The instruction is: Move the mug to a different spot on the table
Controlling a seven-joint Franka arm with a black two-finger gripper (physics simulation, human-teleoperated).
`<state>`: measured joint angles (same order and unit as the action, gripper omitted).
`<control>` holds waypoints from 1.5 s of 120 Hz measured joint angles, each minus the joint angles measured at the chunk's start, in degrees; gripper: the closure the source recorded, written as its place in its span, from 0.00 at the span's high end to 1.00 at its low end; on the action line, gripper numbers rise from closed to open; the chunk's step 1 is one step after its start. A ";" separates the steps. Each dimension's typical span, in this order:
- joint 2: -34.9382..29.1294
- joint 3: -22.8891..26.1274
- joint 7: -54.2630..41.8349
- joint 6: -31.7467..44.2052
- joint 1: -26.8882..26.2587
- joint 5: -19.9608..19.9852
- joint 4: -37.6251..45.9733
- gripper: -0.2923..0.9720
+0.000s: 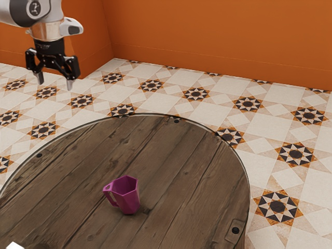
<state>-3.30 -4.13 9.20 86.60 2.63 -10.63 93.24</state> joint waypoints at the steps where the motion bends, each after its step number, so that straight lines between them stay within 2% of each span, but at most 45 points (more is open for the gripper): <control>1: -0.03 0.00 0.04 0.01 0.04 0.00 0.04 0.77; 26: -1.86 0.09 0.83 0.20 0.87 0.03 3.59 0.77; 36: -4.06 1.07 -0.47 0.41 -0.61 0.53 10.94 0.77; 42: -6.69 3.29 -2.02 0.99 -0.37 0.88 16.60 0.77; 62: -11.86 5.64 -9.34 9.72 0.50 3.70 31.51 0.76; 79: -12.35 5.95 -16.24 15.97 0.95 6.63 35.45 0.76; 88: -12.33 5.95 -16.63 18.38 1.04 7.33 36.14 0.76; 100: -12.32 5.95 -9.61 20.74 1.64 7.85 36.61 0.76; 119: -12.13 5.86 8.69 22.76 2.20 17.14 38.11 0.77; 130: -11.29 5.85 18.25 23.30 3.28 20.52 38.12 0.77; 144: -10.54 5.54 28.41 23.71 3.20 22.43 37.91 0.77; 160: -8.86 7.46 36.53 24.36 6.56 25.05 37.76 0.77; 180: -6.68 7.73 45.09 25.82 6.33 26.01 37.53 0.77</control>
<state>-9.98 3.60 54.29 112.43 8.96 15.37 130.77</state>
